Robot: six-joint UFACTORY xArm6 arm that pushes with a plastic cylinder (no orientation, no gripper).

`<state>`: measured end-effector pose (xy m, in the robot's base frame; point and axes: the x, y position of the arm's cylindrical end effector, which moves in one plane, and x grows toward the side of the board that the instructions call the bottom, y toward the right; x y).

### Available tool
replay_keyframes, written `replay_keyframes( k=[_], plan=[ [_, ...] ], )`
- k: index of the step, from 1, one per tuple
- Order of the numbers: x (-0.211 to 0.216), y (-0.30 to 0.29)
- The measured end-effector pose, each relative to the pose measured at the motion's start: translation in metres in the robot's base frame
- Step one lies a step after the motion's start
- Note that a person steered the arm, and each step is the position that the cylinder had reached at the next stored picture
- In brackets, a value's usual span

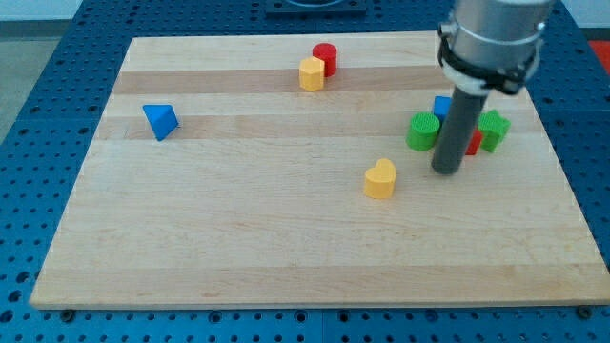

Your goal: Slide green star along with blue cube towards center

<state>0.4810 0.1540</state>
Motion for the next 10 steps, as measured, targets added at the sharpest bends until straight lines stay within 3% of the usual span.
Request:
replay_keyframes(
  k=[1, 2, 3, 5, 7, 10],
  plan=[
    [0.085, 0.023],
    [0.069, 0.077],
    [0.033, 0.088],
    [-0.035, 0.086],
    [-0.064, 0.084],
    [-0.127, 0.027]
  ],
)
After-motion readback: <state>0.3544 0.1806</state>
